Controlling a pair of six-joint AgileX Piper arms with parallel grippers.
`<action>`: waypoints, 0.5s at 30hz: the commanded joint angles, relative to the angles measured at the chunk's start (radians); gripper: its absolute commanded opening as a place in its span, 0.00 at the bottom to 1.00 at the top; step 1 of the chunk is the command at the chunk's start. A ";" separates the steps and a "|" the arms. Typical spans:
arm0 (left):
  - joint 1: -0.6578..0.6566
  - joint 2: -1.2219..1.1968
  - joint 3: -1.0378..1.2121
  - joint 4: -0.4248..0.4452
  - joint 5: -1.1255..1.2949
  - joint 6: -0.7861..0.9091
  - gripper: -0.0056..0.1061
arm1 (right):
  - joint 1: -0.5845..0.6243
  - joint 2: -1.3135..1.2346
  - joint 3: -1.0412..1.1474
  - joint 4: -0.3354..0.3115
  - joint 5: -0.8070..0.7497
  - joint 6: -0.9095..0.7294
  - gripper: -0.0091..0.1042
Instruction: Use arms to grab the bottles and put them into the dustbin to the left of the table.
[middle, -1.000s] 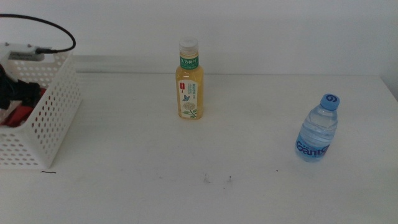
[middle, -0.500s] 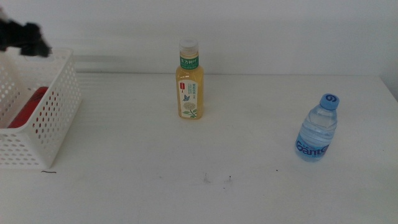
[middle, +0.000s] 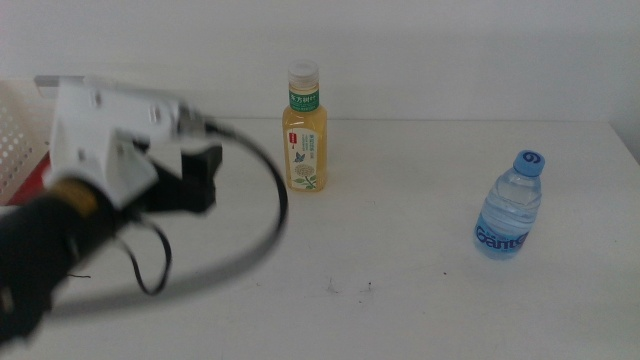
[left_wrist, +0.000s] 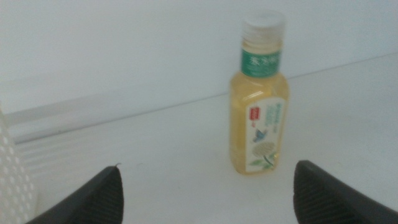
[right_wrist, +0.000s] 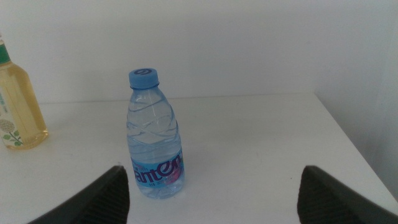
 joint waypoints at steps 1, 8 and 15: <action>-0.060 -0.013 0.110 -0.012 -0.247 -0.033 0.89 | -0.005 -0.005 0.003 -0.004 -0.015 -0.002 0.89; -0.123 -0.013 0.244 0.008 -0.338 -0.171 0.89 | -0.005 -0.005 0.003 -0.004 -0.015 -0.002 0.89; -0.123 0.094 0.244 0.205 -0.417 -0.274 0.89 | -0.005 -0.005 0.003 -0.004 -0.015 -0.002 0.89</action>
